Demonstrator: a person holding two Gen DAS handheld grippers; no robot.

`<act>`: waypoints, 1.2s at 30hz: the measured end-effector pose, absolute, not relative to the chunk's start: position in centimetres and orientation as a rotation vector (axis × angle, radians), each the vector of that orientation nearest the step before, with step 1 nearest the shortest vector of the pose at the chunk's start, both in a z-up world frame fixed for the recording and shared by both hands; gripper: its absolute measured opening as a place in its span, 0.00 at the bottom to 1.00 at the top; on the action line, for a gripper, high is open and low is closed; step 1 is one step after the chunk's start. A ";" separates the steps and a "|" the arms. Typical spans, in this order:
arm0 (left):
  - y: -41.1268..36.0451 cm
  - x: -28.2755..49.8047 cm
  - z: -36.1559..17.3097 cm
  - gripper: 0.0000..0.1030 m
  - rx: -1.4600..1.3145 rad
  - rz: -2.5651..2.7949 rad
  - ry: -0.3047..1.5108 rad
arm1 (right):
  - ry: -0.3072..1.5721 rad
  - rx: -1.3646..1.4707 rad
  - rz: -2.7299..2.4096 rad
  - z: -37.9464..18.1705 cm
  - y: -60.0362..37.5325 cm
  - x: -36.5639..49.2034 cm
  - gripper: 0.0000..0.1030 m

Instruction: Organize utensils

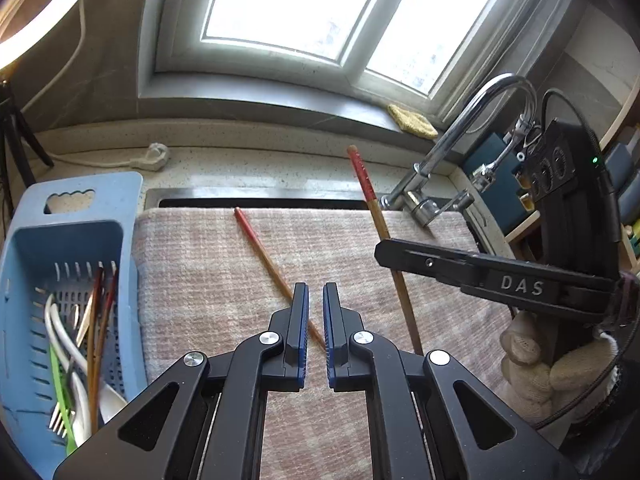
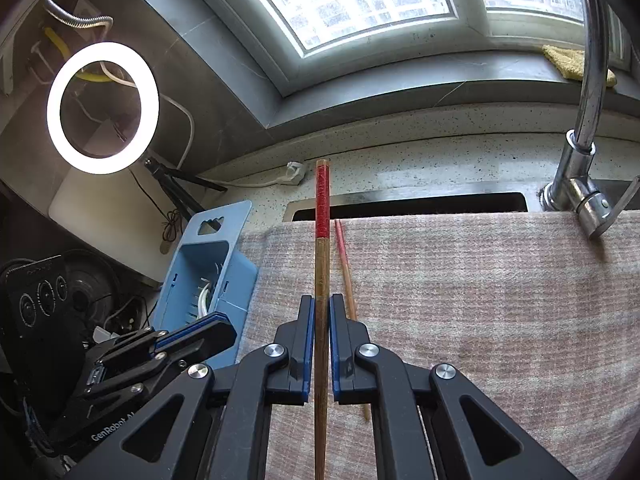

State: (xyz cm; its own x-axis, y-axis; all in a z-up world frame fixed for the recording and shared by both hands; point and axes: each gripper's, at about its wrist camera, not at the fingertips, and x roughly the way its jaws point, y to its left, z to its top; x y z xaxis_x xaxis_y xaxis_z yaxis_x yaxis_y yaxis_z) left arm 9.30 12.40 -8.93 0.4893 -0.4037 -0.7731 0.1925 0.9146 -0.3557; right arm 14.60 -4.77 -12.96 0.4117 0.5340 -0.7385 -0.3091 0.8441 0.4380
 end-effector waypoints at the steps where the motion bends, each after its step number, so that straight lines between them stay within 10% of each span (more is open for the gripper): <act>1: 12.0 9.5 -9.5 0.06 -0.226 -0.352 1.015 | 1.019 0.252 0.531 -13.2 -5.1 14.6 0.06; 5: 10.5 10.8 -11.9 0.20 -0.209 -0.313 1.078 | 1.039 0.261 0.500 -14.4 -6.8 14.7 0.06; 36: 6.6 16.2 -18.6 0.15 -0.012 -0.166 1.208 | 1.079 0.361 0.452 -17.6 -14.7 15.1 0.06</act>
